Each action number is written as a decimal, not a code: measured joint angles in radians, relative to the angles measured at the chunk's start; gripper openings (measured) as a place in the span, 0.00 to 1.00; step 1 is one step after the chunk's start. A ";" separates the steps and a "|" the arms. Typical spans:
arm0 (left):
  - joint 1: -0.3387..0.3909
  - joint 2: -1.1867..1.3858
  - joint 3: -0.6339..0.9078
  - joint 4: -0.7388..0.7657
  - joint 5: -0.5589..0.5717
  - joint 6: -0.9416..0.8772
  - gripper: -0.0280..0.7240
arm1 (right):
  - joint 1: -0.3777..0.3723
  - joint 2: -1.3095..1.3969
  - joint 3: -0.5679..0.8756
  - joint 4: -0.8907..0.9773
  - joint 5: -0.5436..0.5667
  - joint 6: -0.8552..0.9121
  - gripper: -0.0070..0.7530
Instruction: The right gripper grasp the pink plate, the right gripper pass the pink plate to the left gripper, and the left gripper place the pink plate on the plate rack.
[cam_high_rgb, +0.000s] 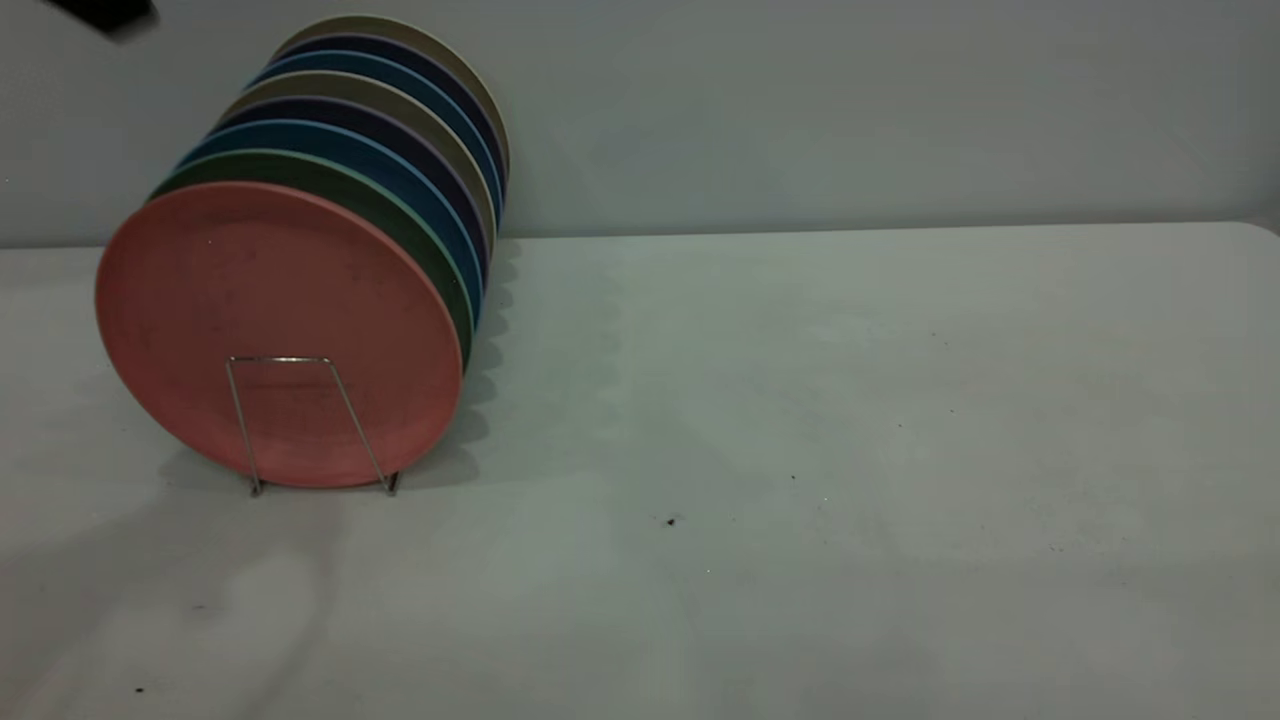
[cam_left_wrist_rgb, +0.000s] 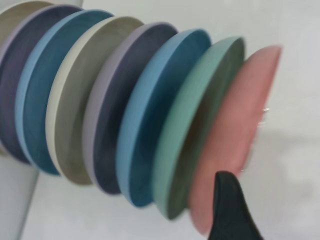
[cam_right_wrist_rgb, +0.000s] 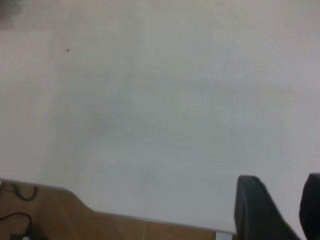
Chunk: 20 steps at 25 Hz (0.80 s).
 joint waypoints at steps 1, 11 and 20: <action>0.000 -0.047 0.000 0.001 0.037 -0.062 0.66 | 0.000 0.000 0.000 -0.005 0.000 0.000 0.32; -0.001 -0.487 0.001 0.050 0.261 -0.728 0.66 | 0.010 0.001 0.037 -0.077 -0.090 0.003 0.32; -0.001 -0.788 0.215 0.132 0.261 -0.865 0.66 | 0.020 -0.026 0.039 -0.065 -0.092 0.003 0.42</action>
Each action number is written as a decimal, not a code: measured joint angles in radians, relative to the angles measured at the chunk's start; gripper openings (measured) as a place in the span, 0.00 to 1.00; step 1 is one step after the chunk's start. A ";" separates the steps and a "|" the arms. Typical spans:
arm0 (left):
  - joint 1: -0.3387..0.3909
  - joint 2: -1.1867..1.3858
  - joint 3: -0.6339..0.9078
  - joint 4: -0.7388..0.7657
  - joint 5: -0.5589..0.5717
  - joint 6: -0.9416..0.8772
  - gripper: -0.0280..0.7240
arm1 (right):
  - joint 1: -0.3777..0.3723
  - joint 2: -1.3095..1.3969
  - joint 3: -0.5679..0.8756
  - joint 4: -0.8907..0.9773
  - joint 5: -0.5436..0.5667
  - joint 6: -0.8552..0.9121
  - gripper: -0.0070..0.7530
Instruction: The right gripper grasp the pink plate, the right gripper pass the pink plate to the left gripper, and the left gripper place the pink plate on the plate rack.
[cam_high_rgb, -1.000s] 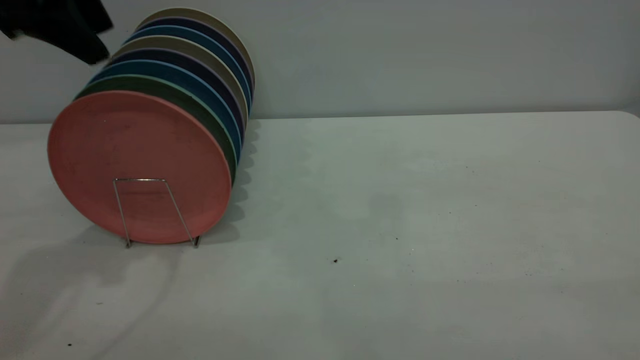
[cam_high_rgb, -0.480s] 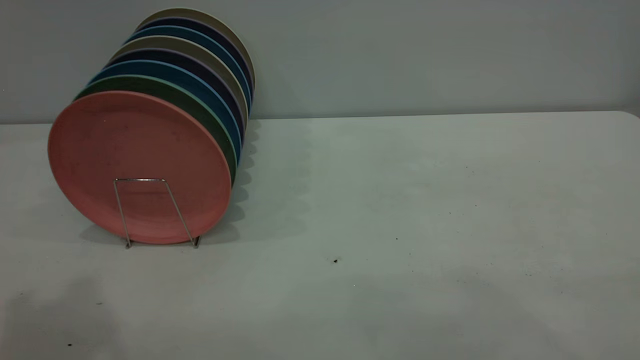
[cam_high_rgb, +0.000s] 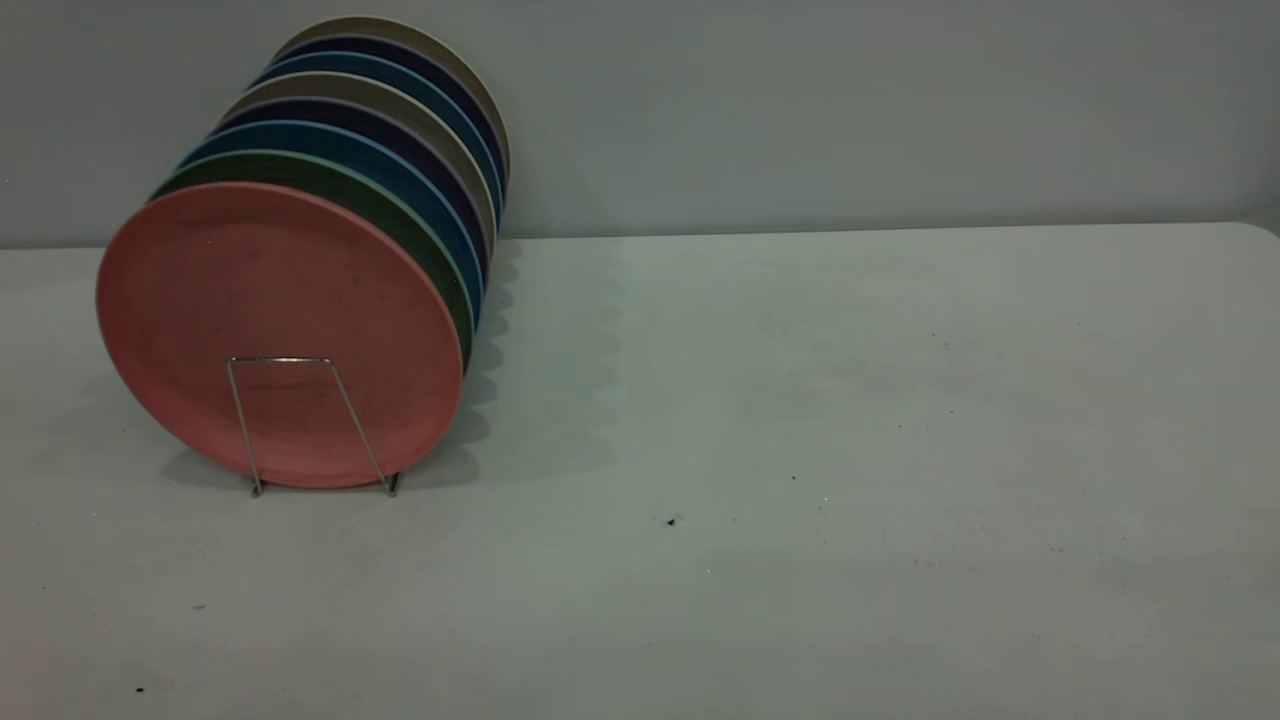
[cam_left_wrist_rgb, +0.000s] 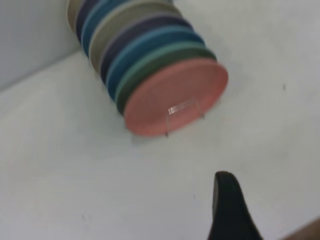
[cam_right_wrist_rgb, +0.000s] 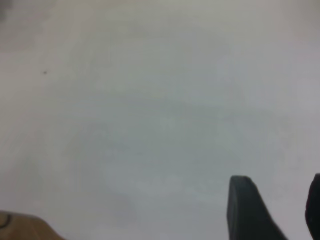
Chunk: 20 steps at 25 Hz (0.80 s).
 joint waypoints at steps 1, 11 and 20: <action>0.000 -0.035 0.058 0.002 0.000 -0.010 0.66 | 0.000 0.000 0.000 0.000 0.000 0.000 0.43; 0.000 -0.366 0.601 0.084 -0.004 -0.209 0.66 | 0.000 -0.001 0.000 0.000 0.000 0.000 0.43; 0.000 -0.594 0.675 0.091 -0.006 -0.306 0.66 | 0.000 -0.001 0.000 0.000 0.000 0.000 0.43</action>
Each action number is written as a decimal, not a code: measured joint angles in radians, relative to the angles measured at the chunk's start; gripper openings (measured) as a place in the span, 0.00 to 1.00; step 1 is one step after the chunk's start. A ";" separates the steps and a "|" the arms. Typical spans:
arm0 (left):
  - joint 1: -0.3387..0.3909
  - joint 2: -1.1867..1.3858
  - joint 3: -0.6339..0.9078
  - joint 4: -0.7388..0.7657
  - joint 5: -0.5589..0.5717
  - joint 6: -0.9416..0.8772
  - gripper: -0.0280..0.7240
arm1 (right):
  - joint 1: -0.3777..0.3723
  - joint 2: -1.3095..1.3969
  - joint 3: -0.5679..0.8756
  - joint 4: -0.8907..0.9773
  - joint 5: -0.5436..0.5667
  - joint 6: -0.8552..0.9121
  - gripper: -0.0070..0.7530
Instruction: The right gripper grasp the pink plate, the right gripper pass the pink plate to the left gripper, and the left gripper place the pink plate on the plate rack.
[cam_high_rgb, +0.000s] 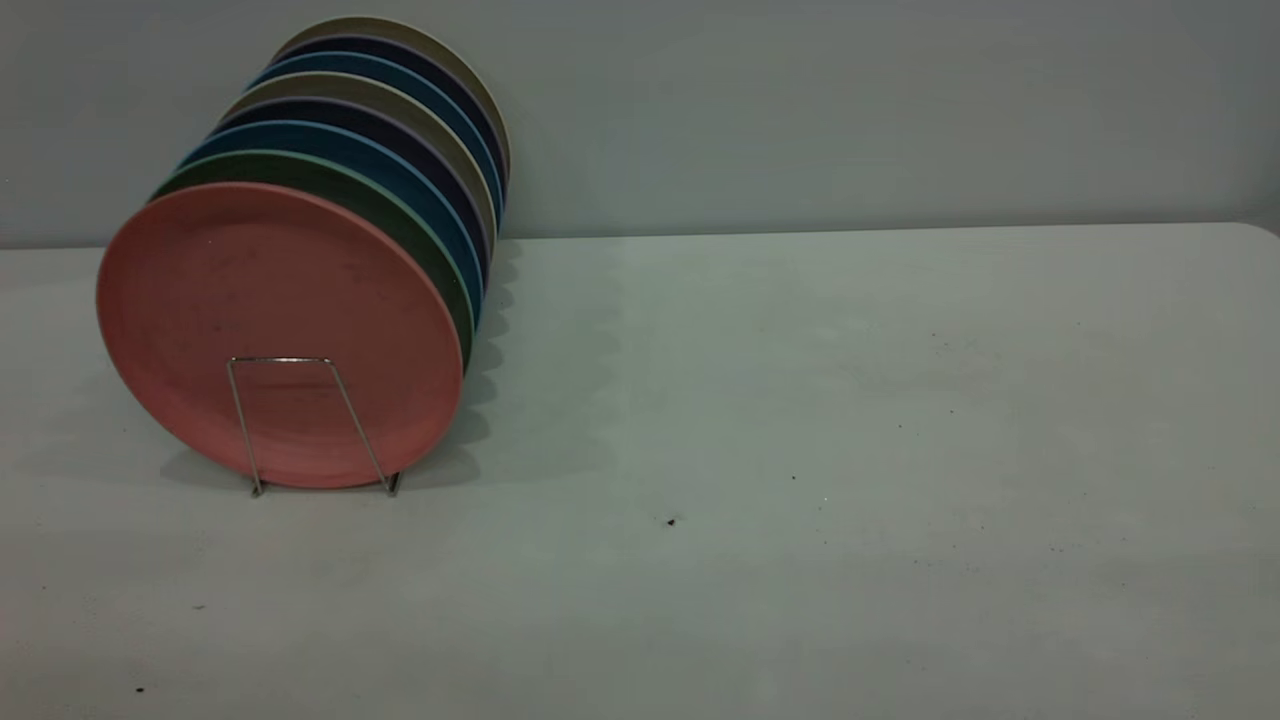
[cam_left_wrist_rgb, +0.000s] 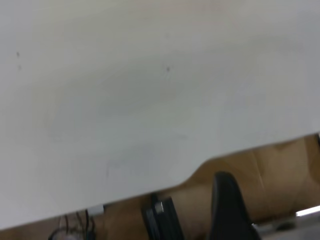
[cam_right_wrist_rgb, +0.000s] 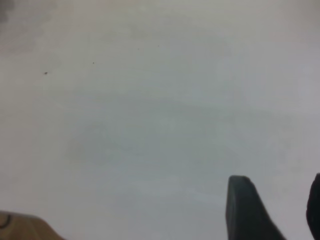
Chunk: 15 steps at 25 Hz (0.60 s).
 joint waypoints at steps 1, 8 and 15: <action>0.000 -0.020 0.000 0.000 0.000 -0.002 0.66 | 0.000 0.000 0.000 0.000 0.000 0.000 0.43; 0.000 -0.116 0.000 0.000 0.000 -0.002 0.66 | 0.000 0.000 0.000 0.001 0.000 0.000 0.41; 0.026 -0.203 0.000 0.000 0.000 -0.002 0.66 | 0.000 0.000 0.000 0.001 0.000 0.000 0.37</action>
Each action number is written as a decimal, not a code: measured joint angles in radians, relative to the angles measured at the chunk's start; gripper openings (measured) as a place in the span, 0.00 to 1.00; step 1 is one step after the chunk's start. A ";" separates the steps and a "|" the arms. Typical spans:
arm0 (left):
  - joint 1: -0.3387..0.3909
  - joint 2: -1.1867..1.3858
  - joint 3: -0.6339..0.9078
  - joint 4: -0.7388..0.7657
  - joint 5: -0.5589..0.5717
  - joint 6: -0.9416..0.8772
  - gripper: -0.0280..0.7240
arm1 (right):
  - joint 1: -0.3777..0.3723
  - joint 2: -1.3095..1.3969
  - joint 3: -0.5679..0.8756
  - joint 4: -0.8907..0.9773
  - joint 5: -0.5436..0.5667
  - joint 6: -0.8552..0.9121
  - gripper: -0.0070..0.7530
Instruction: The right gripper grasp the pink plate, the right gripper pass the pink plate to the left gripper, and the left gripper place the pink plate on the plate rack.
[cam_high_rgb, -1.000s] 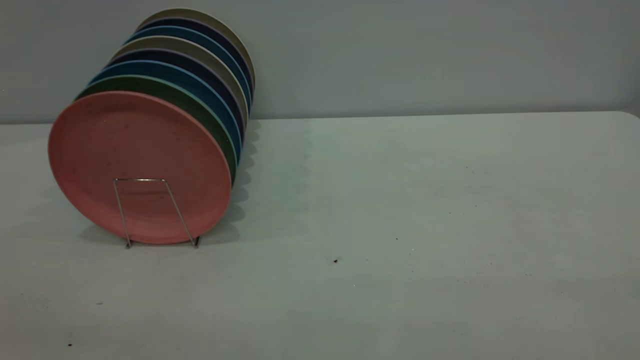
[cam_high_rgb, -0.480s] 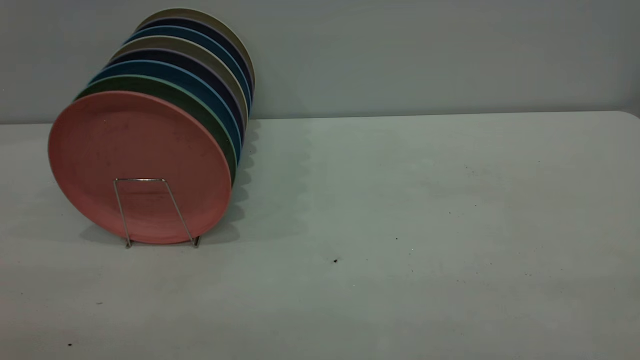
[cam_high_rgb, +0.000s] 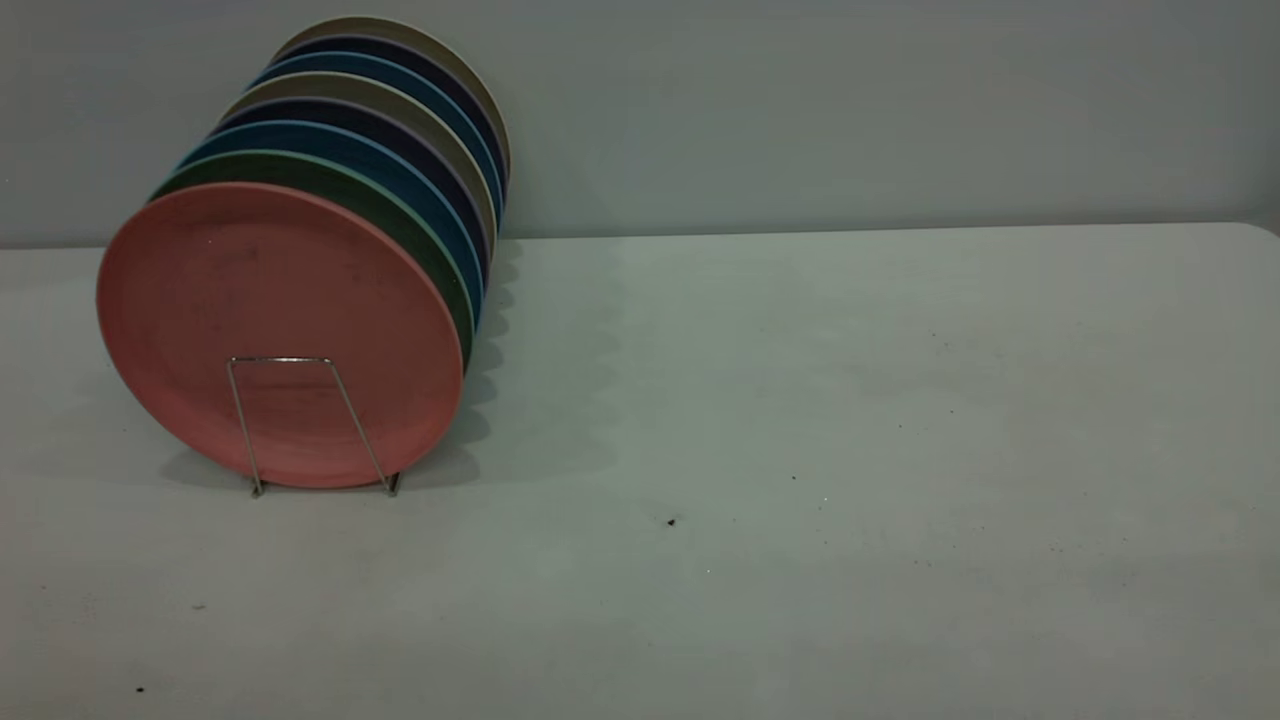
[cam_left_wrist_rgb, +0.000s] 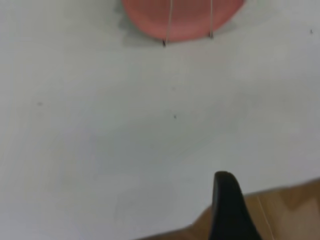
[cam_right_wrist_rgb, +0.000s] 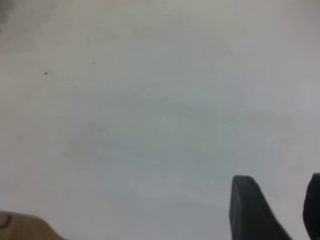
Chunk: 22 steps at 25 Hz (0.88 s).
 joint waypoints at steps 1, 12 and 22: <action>0.022 -0.011 0.000 0.000 0.000 0.000 0.66 | 0.000 0.000 0.000 0.000 0.000 0.000 0.36; 0.095 -0.020 0.000 0.000 0.000 0.001 0.66 | -0.021 0.000 0.000 0.002 0.000 0.000 0.32; 0.095 -0.020 0.000 0.000 0.000 0.001 0.66 | -0.020 0.000 0.000 0.002 0.000 0.000 0.32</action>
